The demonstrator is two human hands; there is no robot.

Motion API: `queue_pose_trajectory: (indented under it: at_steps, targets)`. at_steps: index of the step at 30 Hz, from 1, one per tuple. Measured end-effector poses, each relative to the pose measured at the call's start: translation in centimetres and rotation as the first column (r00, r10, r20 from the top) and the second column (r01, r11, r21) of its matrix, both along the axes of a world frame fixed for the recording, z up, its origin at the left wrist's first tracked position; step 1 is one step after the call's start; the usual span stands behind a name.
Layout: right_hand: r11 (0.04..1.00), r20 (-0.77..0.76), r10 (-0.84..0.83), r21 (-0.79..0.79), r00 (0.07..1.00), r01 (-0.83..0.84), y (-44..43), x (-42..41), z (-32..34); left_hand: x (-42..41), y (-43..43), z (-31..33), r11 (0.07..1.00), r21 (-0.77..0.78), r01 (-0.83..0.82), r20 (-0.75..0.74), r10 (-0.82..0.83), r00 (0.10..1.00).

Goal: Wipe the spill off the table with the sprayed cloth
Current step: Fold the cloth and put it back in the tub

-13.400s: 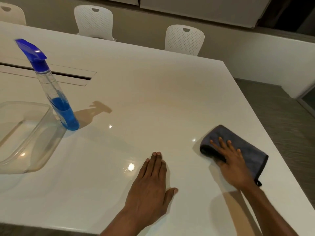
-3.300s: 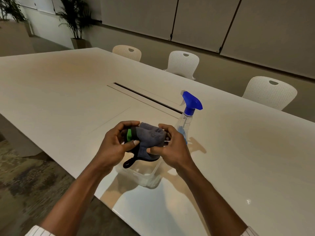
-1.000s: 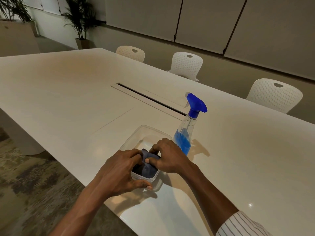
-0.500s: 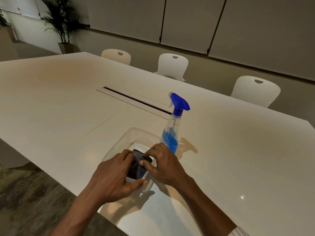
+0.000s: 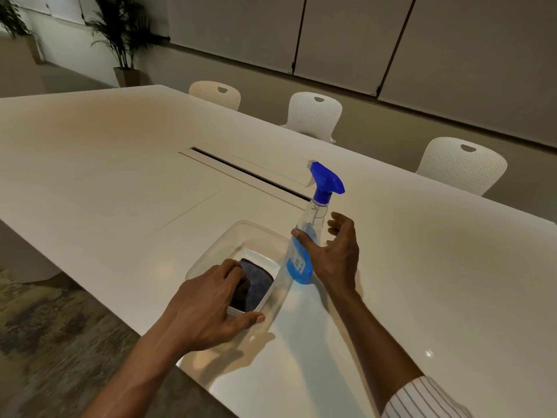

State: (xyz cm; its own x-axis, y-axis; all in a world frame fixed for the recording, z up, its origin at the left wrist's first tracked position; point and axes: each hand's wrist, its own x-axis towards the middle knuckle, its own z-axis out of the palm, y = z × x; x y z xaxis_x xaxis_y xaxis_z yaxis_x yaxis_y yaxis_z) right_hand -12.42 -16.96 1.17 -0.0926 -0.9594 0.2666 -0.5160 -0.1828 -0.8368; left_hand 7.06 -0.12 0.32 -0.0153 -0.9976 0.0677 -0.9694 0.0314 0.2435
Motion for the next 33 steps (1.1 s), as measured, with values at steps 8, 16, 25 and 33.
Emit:
queue_pose_trajectory:
  at_steps: [8, 16, 25, 33]
  targets:
    - [0.998, -0.134, 0.033, -0.055, 0.99, -0.041, -0.7, 0.4, 0.0, 0.1, 0.1, -0.3, 1.0, -0.027, 0.013, -0.022, -0.013, 1.0]
    - [0.969, -0.144, 0.015, -0.241, 0.989, -0.049, -1.0, -0.6, 2.7, 0.3, 0.1, -0.3, 0.998, -0.057, 0.007, -0.001, -0.007, 1.0]
    - [0.889, -0.149, 0.238, -0.365, 0.96, -0.277, -2.1, 2.2, 9.0, 0.2, 0.1, -0.1, 1.0, -0.009, 0.0, 0.056, 0.001, 0.998]
    - [0.884, -0.167, 0.407, -0.175, 0.898, -0.433, -1.7, 5.2, 5.4, -0.2, 0.6, 0.0, 0.999, -0.044, 0.004, 0.054, -0.001, 0.999]
